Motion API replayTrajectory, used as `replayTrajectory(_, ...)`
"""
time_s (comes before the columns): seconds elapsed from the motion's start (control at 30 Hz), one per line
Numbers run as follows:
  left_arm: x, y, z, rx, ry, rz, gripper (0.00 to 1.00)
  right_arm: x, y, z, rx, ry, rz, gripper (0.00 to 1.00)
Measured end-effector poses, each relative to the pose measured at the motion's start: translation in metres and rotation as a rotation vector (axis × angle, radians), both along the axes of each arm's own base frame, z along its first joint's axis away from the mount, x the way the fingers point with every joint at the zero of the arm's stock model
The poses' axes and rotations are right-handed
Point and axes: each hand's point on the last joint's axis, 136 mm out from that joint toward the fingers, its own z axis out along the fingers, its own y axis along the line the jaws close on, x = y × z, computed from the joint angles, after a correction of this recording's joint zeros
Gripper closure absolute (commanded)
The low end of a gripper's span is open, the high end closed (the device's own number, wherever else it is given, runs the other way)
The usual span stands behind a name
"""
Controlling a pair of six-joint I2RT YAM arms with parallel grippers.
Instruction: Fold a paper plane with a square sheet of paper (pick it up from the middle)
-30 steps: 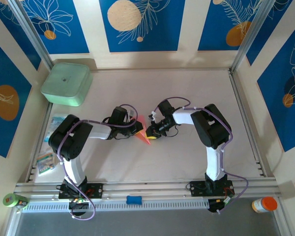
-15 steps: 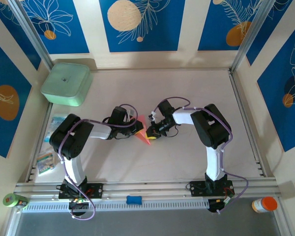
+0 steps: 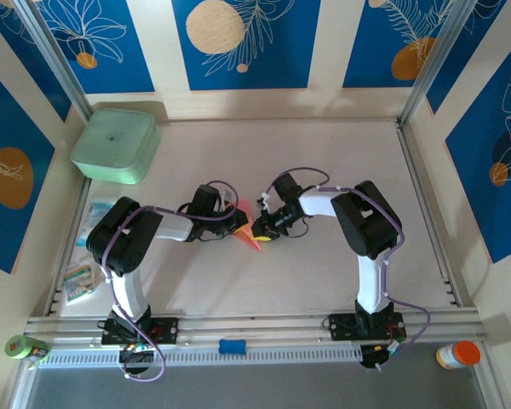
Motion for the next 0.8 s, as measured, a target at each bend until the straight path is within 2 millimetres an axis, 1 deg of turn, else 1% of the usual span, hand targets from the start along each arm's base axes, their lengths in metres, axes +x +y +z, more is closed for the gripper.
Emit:
replayTrajectory(0.23,0.0,0.0,-0.001,0.005,0.001,-0.003,0.81,-0.01,-0.009,0.006,-0.019,0.042,-0.017,0.81)
replayTrajectory(0.43,0.0,0.0,-0.001,0.006,0.001,-0.004,0.81,-0.015,-0.01,0.014,-0.009,0.057,-0.015,0.83)
replayTrajectory(0.6,0.0,0.0,-0.001,0.006,0.001,-0.004,0.81,-0.02,-0.011,0.012,-0.017,0.077,-0.013,0.85)
replayTrajectory(0.8,0.0,0.0,-0.001,0.006,0.001,-0.004,0.81,-0.024,-0.01,0.003,-0.03,0.099,-0.007,0.91)
